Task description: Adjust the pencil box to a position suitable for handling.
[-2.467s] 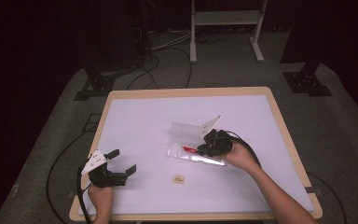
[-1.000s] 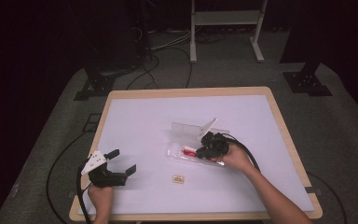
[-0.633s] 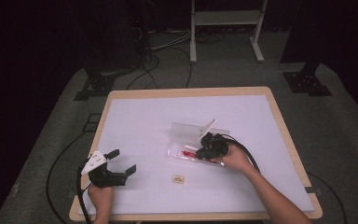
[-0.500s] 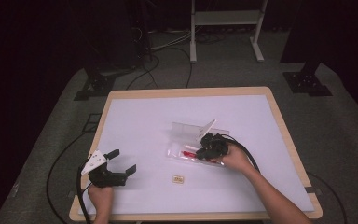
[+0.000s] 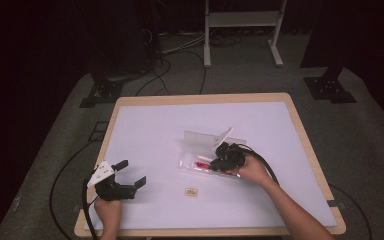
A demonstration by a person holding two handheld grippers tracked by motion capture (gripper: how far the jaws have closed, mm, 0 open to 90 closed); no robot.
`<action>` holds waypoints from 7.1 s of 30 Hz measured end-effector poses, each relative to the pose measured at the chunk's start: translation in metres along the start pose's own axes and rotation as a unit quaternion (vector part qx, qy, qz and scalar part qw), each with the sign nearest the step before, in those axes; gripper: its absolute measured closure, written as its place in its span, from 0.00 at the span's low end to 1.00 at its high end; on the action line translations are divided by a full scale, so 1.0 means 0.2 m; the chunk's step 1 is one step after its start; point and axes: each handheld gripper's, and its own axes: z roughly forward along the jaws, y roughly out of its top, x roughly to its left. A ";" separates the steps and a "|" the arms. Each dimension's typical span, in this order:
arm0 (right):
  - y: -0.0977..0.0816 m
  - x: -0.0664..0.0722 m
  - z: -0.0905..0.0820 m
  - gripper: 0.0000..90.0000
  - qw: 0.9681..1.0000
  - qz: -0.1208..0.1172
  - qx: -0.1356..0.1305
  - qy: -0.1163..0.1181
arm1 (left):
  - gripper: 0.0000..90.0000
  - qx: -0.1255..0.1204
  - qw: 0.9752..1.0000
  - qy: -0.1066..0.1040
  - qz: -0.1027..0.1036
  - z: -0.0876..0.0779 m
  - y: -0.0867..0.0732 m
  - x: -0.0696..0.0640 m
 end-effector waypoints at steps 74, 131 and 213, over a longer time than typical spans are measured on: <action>0.05 0.32 -0.05 0.56 0.997 -0.054 -0.028 0.055 | 0.00 0.002 1.000 0.000 0.002 0.00 0.00 0.00; 0.13 0.41 0.13 0.61 0.994 -0.075 -0.017 0.076 | 0.00 0.001 1.000 -0.001 0.000 0.00 0.00 0.00; 0.34 0.30 -0.02 0.75 0.995 -0.090 -0.037 0.032 | 0.00 -0.001 1.000 -0.001 0.000 0.00 0.00 0.00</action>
